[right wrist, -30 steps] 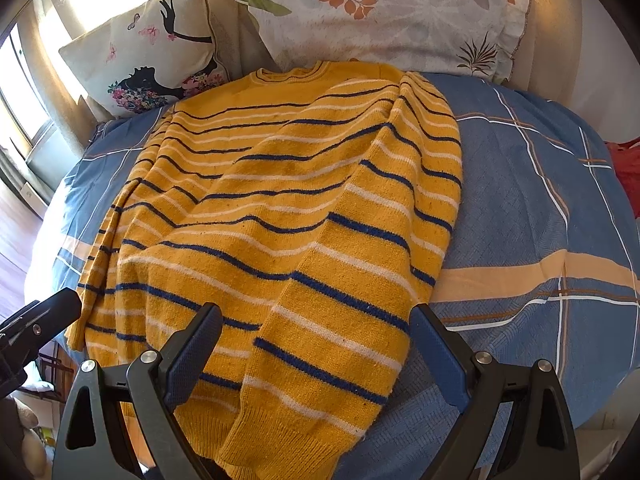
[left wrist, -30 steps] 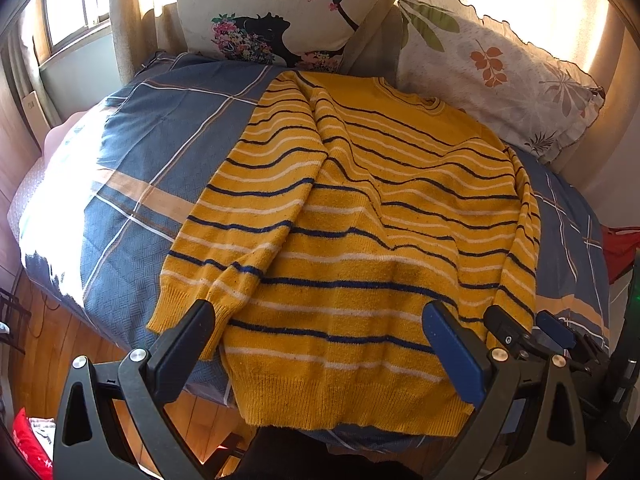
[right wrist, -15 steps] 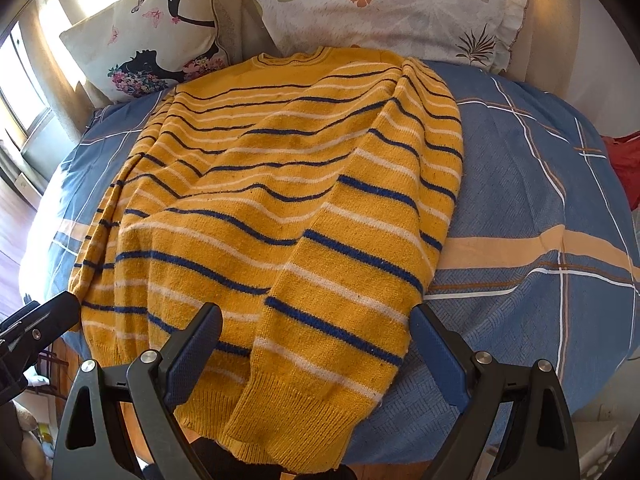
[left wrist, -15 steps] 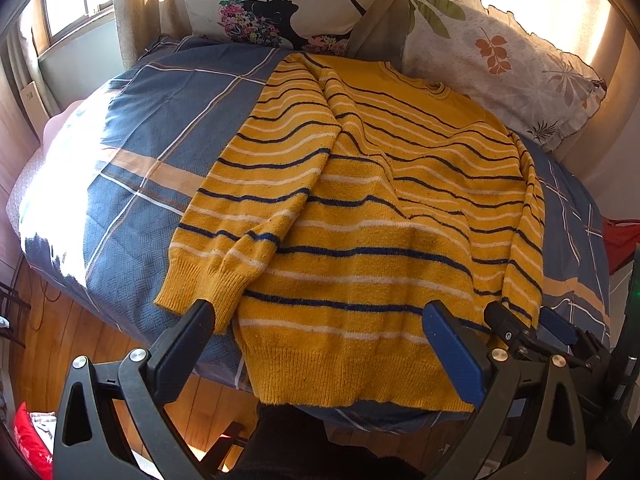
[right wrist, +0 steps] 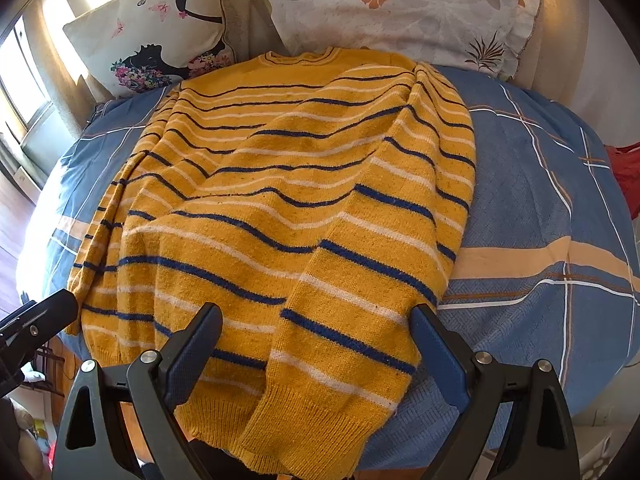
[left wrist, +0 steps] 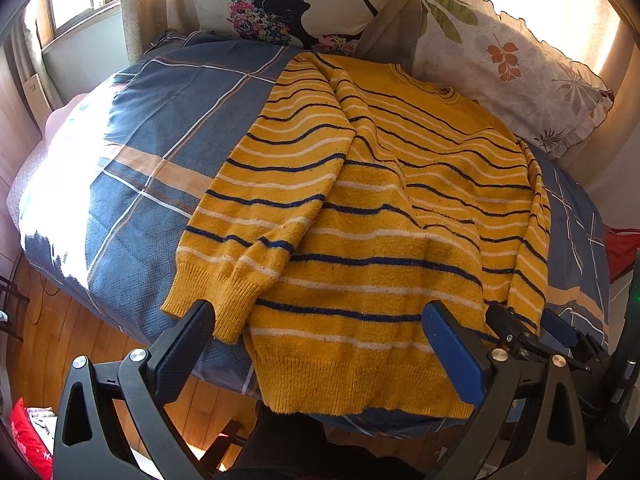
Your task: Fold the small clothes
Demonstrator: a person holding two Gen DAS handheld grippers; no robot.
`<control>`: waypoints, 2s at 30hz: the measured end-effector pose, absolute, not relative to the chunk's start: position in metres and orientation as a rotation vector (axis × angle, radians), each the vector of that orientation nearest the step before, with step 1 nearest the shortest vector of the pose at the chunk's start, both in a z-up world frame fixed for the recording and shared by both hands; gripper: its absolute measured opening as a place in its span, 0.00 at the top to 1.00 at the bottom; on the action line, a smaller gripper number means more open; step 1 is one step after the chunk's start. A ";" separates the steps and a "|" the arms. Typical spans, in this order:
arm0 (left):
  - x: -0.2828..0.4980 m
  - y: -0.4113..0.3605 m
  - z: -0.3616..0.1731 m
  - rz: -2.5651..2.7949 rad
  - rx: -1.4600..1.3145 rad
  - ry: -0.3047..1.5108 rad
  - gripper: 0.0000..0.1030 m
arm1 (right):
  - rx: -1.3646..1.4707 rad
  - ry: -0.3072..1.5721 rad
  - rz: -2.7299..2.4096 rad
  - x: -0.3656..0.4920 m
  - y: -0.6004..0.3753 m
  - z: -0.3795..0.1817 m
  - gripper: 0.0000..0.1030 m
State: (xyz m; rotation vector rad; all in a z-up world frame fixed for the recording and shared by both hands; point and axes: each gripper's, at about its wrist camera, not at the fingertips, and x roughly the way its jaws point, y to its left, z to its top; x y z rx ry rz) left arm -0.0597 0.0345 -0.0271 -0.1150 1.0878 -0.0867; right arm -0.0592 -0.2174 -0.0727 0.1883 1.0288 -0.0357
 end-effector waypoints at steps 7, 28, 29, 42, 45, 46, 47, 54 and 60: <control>-0.055 0.027 -0.031 -0.095 -0.103 1.106 0.00 | 0.210 1.034 -0.041 -0.057 -0.225 -0.077 0.06; -0.052 0.004 -0.042 -0.123 -0.057 1.157 0.00 | 0.302 0.907 0.217 -0.104 -0.259 -0.069 0.24; -0.052 0.003 -0.042 -0.125 -0.055 1.156 0.00 | 0.282 0.907 0.244 -0.102 -0.252 -0.068 0.24; -0.048 0.029 -0.036 -0.058 -0.114 1.134 0.00 | 0.381 0.945 0.177 -0.091 -0.300 -0.071 0.98; -0.047 0.031 -0.037 -0.053 -0.128 1.137 0.00 | 0.500 0.874 0.091 -0.099 -0.353 -0.056 0.98; -0.046 0.031 -0.038 -0.054 -0.131 1.139 0.00 | 0.507 0.862 0.041 -0.102 -0.370 -0.053 0.98; -0.046 0.031 -0.039 -0.057 -0.133 1.142 0.00 | 0.494 0.859 -0.031 -0.105 -0.388 -0.052 0.98; -0.042 0.017 -0.043 -0.077 -0.129 1.167 0.00 | 0.407 0.872 0.165 -0.110 -0.354 -0.038 0.72; -0.046 0.008 -0.046 -0.092 -0.095 1.175 0.00 | 0.261 0.945 0.405 -0.096 -0.251 -0.057 0.47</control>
